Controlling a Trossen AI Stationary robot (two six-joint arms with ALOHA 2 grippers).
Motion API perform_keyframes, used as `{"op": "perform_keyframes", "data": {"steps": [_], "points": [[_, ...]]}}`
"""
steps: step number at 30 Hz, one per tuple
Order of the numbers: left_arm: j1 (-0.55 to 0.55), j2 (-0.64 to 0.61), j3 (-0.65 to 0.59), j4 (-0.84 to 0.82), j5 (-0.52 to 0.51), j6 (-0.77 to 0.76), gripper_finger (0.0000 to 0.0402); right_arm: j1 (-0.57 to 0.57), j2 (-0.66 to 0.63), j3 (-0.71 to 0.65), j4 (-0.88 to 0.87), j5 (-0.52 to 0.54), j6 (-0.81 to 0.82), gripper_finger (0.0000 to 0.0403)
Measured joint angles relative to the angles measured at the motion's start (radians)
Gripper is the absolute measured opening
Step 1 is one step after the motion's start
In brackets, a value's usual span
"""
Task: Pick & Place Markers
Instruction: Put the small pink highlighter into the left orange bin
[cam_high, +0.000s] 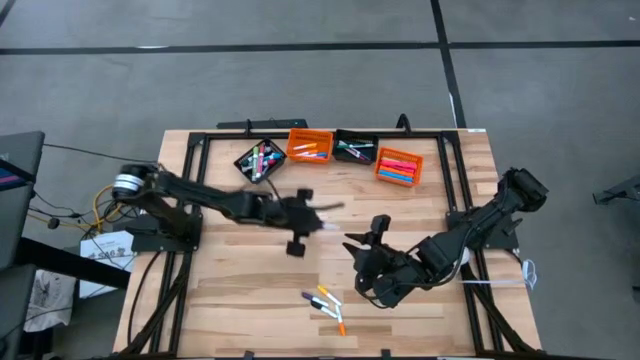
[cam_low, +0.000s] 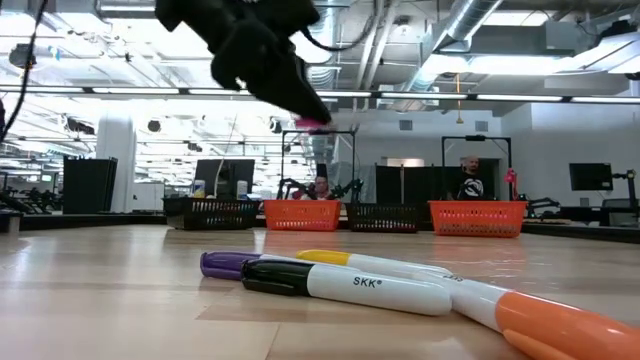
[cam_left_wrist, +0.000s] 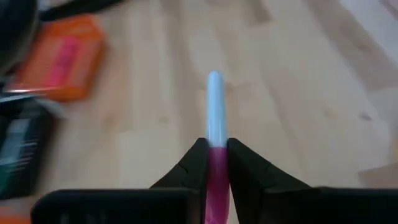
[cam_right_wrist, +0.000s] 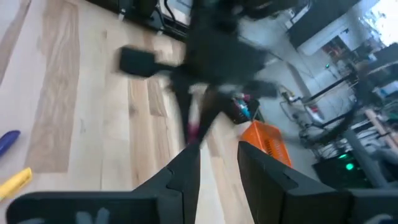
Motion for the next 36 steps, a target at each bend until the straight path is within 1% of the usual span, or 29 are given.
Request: {"op": "perform_keyframes", "data": {"steps": [3, 7, 9, 12, 15, 18, 20, 23, 25, 28, 30, 33, 36], "points": [[0.068, -0.088, 0.000, -0.059, -0.013, 0.038, 0.0041, -0.005, -0.001, 0.007, -0.001, 0.003, -0.043, 0.0102], [0.211, -0.156, -0.001, -0.086, -0.003, 0.093, 0.0041, -0.031, -0.027, -0.009, -0.004, -0.005, -0.053, 0.0102], [0.299, -0.173, -0.013, -0.089, 0.050, 0.121, 0.0042, -0.052, -0.048, -0.033, -0.009, -0.009, -0.054, 0.0102], [0.444, -0.166, -0.014, -0.088, 0.157, 0.150, 0.0041, -0.104, -0.082, -0.068, 0.002, -0.032, -0.072, 0.0102], [0.575, -0.134, -0.015, -0.062, 0.234, 0.207, 0.0040, -0.193, -0.117, -0.120, 0.084, -0.118, -0.128, 0.0102], [0.689, -0.089, -0.015, 0.038, 0.319, 0.266, 0.0044, -0.305, -0.140, -0.183, 0.216, -0.262, -0.224, 0.0102], [0.745, -0.046, -0.013, 0.117, 0.379, 0.278, 0.0044, -0.380, -0.147, -0.214, 0.285, -0.363, -0.270, 0.0102], [0.792, 0.024, -0.006, 0.169, 0.446, 0.305, 0.0042, -0.483, -0.148, -0.251, 0.345, -0.470, -0.298, 0.0102], [0.804, 0.070, 0.013, 0.173, 0.448, 0.336, 0.0041, -0.540, -0.148, -0.267, 0.356, -0.516, -0.307, 0.0102], [0.807, 0.136, 0.046, 0.173, 0.448, 0.367, 0.0046, -0.615, -0.148, -0.309, 0.423, -0.584, -0.315, 0.0102], [0.804, 0.166, 0.069, 0.171, 0.445, 0.373, 0.0048, -0.651, -0.148, -0.327, 0.448, -0.629, -0.314, 0.0102], [0.805, 0.187, 0.095, 0.171, 0.447, 0.320, 0.0049, -0.685, -0.148, -0.329, 0.449, -0.674, -0.308, 0.0102], [0.816, 0.191, 0.102, 0.170, 0.456, 0.319, 0.0058, -0.694, -0.148, -0.329, 0.457, -0.693, -0.308, 0.0102]]}}
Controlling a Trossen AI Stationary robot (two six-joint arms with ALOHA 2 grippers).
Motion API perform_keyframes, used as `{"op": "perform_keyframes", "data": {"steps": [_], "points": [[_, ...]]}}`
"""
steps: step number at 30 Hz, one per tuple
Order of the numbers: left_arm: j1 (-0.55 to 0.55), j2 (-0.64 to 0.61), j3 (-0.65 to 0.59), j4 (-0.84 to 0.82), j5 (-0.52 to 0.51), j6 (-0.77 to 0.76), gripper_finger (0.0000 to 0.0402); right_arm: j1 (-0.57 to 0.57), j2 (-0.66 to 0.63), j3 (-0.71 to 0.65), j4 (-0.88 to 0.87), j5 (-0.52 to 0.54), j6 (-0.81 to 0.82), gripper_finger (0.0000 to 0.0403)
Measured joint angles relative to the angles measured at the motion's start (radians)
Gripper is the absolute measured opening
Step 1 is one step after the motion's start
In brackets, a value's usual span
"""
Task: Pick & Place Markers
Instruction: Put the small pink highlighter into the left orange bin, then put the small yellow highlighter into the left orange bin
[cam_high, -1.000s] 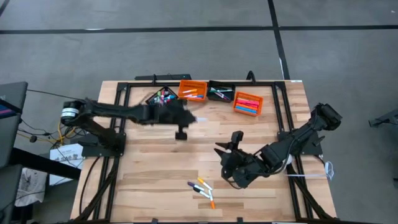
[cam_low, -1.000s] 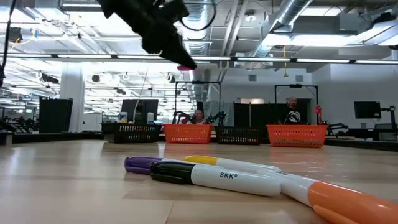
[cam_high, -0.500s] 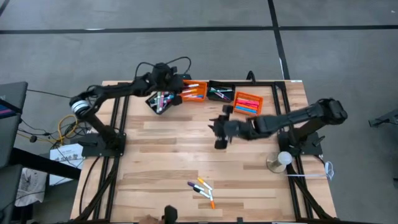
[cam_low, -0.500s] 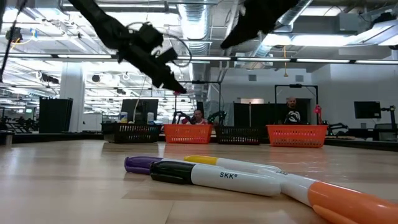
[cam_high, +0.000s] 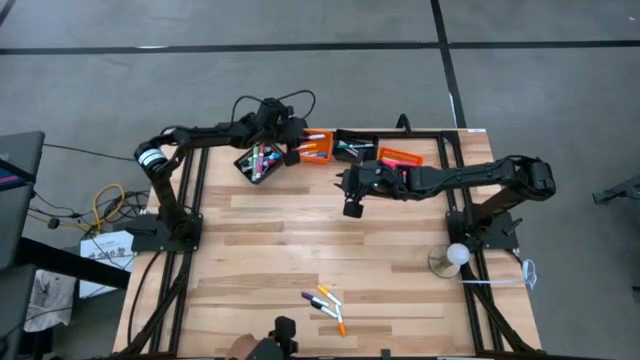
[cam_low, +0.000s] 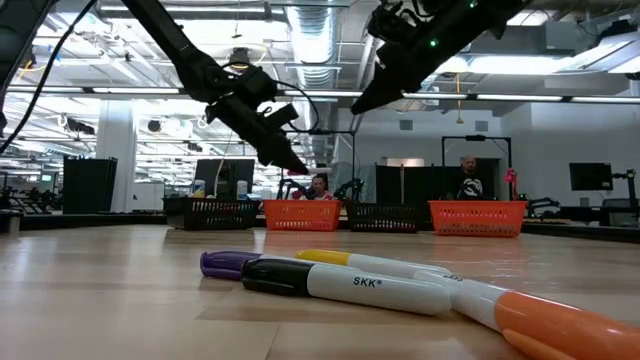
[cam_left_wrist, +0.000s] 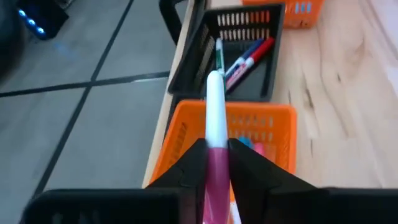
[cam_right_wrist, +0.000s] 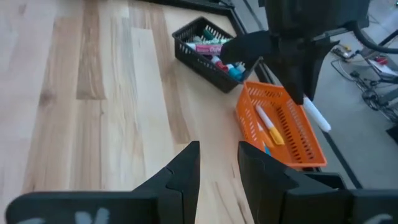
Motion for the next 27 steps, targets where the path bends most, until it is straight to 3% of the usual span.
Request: {"op": "perform_keyframes", "data": {"steps": [10, 14, 18, 22, 24, 27], "points": [[0.001, 0.000, 0.000, -0.014, 0.006, 0.013, 0.0108, 0.000, 0.000, 0.000, 0.025, -0.001, 0.000, 0.0102], [-0.002, -0.011, -0.001, -0.021, -0.043, -0.006, 0.0120, 0.001, 0.000, 0.000, 0.039, -0.004, 0.035, 0.0102], [-0.037, -0.089, -0.001, -0.084, -0.143, -0.109, 0.0123, 0.019, 0.000, 0.000, 0.017, -0.124, 0.105, 0.0102], [-0.130, -0.221, -0.048, -0.141, -0.167, -0.257, 0.0116, 0.115, 0.000, 0.001, 0.059, -0.209, 0.127, 0.0102], [-0.201, -0.298, -0.103, -0.141, -0.169, -0.314, 0.0112, 0.184, 0.000, 0.001, 0.064, -0.182, 0.146, 0.0102], [-0.346, -0.401, -0.199, -0.143, -0.236, -0.413, 0.0108, 0.309, 0.000, 0.001, 0.071, -0.059, 0.206, 0.0102]]}}
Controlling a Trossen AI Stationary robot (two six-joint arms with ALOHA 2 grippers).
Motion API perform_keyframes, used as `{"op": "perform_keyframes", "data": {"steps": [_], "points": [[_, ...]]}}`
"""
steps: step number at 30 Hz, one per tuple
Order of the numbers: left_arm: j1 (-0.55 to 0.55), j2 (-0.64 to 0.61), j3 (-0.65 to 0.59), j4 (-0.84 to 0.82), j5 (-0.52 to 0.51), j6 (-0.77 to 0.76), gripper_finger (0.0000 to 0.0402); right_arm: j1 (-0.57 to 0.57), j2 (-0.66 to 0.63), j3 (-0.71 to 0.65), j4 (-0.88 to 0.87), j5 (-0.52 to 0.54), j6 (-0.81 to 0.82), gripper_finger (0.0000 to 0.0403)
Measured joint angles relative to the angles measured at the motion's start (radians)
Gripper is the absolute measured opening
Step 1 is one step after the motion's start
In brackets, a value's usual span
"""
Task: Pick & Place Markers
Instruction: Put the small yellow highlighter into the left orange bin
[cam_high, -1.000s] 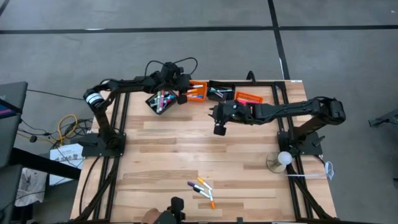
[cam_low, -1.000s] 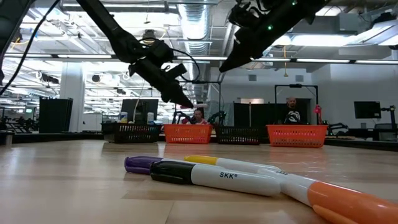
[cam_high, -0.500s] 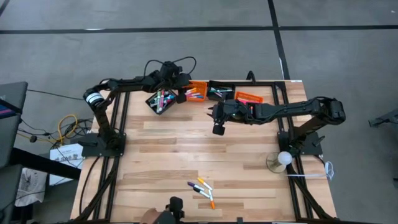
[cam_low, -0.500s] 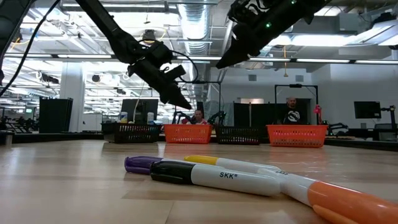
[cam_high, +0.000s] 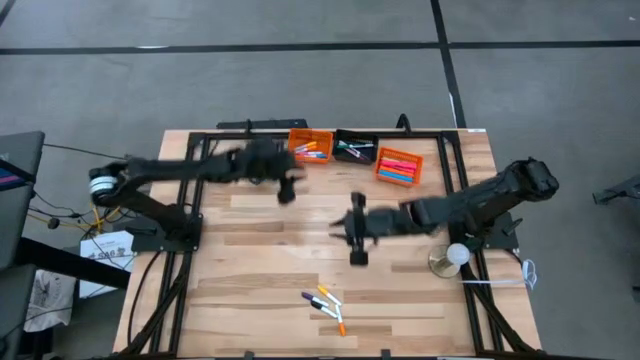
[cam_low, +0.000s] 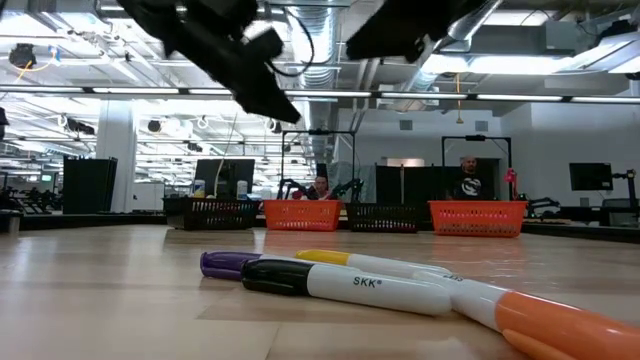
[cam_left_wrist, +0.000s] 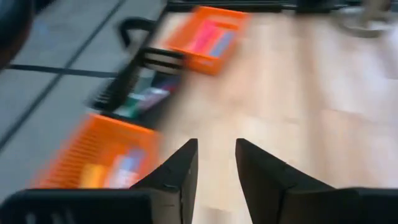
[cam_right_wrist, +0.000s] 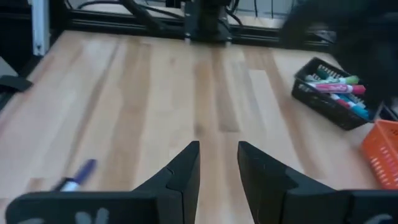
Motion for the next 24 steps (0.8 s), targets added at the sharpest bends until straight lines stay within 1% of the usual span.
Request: {"op": "perform_keyframes", "data": {"steps": [2, 4, 7, 10, 14, 18, 20, 22, 24], "points": [[-0.115, -0.058, -0.069, 0.001, -0.065, -0.094, 0.0106, 0.080, 0.022, 0.001, 0.014, 0.090, 0.052, 0.0102], [-0.242, -0.100, -0.134, 0.020, -0.130, -0.202, 0.0106, 0.153, 0.048, -0.001, 0.017, 0.153, 0.107, 0.0102], [-0.446, -0.126, -0.234, 0.119, -0.245, -0.353, 0.0106, 0.225, 0.124, 0.004, 0.094, 0.190, 0.187, 0.0102], [-0.646, -0.118, -0.306, 0.242, -0.379, -0.476, 0.0106, 0.269, 0.219, 0.013, 0.122, 0.240, 0.277, 0.0102], [-0.865, -0.067, -0.344, 0.381, -0.585, -0.610, 0.0106, 0.279, 0.336, 0.055, 0.122, 0.269, 0.394, 0.0102], [-1.015, 0.028, -0.341, 0.522, -0.693, -0.657, 0.0106, 0.280, 0.439, 0.105, 0.123, 0.254, 0.488, 0.0102], [-1.053, 0.084, -0.329, 0.574, -0.720, -0.678, 0.0106, 0.287, 0.470, 0.127, 0.100, 0.244, 0.526, 0.0104], [-1.089, 0.120, -0.326, 0.582, -0.743, -0.705, 0.0106, 0.299, 0.510, 0.162, 0.091, 0.226, 0.552, 0.0109], [-1.096, 0.165, -0.304, 0.600, -0.742, -0.733, 0.0106, 0.317, 0.532, 0.187, 0.034, 0.227, 0.562, 0.0118]]}}
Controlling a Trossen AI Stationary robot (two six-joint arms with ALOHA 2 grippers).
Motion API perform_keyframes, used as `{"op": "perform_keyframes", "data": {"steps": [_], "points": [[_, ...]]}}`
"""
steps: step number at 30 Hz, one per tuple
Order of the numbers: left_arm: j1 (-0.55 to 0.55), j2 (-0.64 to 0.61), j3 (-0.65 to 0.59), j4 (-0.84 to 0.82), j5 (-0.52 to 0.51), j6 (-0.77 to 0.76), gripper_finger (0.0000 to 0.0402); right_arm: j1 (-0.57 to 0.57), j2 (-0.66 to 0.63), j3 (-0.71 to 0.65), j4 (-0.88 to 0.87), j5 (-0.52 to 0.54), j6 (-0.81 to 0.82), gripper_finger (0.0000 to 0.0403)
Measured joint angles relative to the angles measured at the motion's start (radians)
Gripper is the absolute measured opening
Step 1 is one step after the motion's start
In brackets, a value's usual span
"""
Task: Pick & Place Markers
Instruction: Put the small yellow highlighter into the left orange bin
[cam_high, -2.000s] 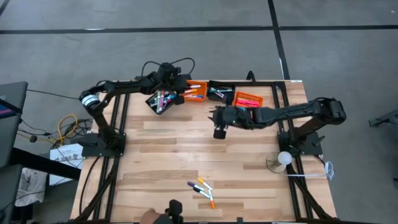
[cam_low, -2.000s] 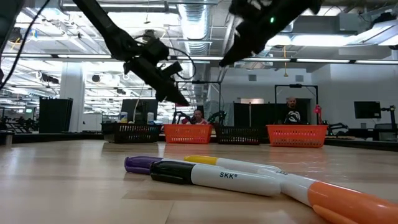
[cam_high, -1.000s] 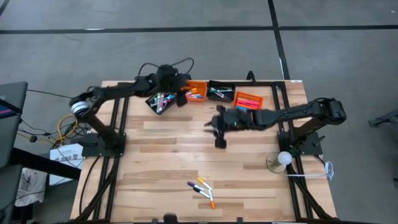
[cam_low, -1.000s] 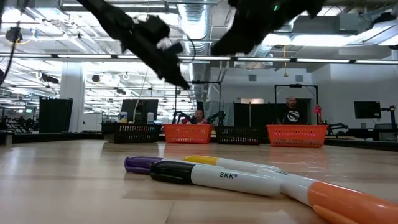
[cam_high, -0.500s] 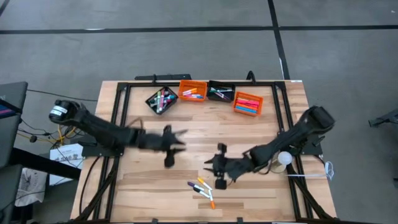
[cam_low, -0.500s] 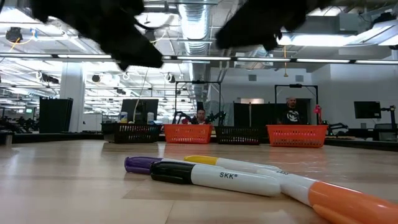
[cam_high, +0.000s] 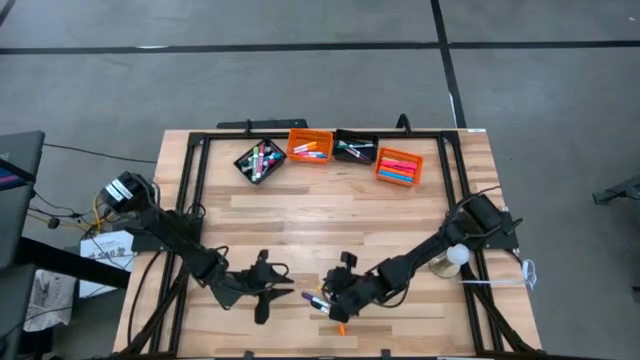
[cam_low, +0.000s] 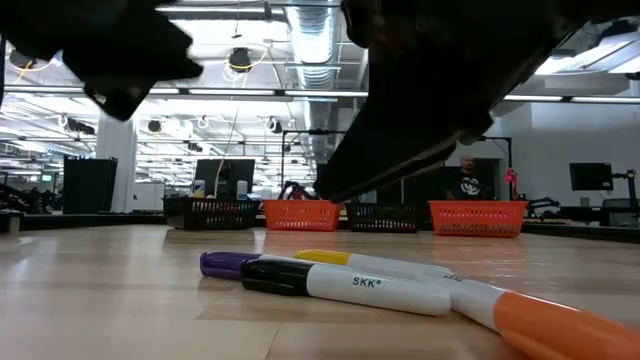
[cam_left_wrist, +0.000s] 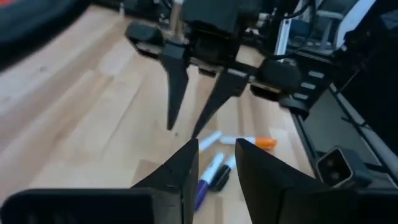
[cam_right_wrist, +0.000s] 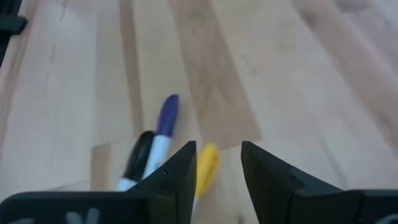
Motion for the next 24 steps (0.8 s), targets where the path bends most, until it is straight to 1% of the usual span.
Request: {"op": "perform_keyframes", "data": {"steps": [2, 4, 8, 14, 16, 19, 24], "points": [[-0.013, 0.017, 0.000, 0.000, -0.018, -0.030, 0.0106, 0.010, 0.024, 0.033, -0.026, 0.001, 0.023, 0.0128], [-0.012, 0.049, 0.013, 0.010, -0.012, -0.063, 0.0106, 0.023, 0.026, 0.042, -0.051, 0.016, 0.049, 0.0140], [-0.026, 0.089, 0.027, 0.052, -0.012, -0.087, 0.0106, 0.050, 0.037, 0.052, -0.039, 0.027, 0.071, 0.0168], [-0.033, 0.093, 0.032, 0.054, -0.011, -0.106, 0.0106, 0.083, 0.071, 0.058, -0.025, 0.022, 0.088, 0.0203], [-0.030, 0.093, 0.032, 0.054, -0.011, -0.108, 0.0106, 0.082, 0.076, 0.056, -0.060, 0.028, 0.096, 0.0209], [-0.032, 0.093, 0.032, 0.058, -0.015, -0.108, 0.0106, 0.067, 0.092, 0.058, -0.065, 0.032, 0.096, 0.0212], [-0.029, 0.093, 0.032, 0.059, -0.015, -0.106, 0.0106, 0.048, 0.105, 0.056, -0.105, 0.041, 0.086, 0.0204]]}}
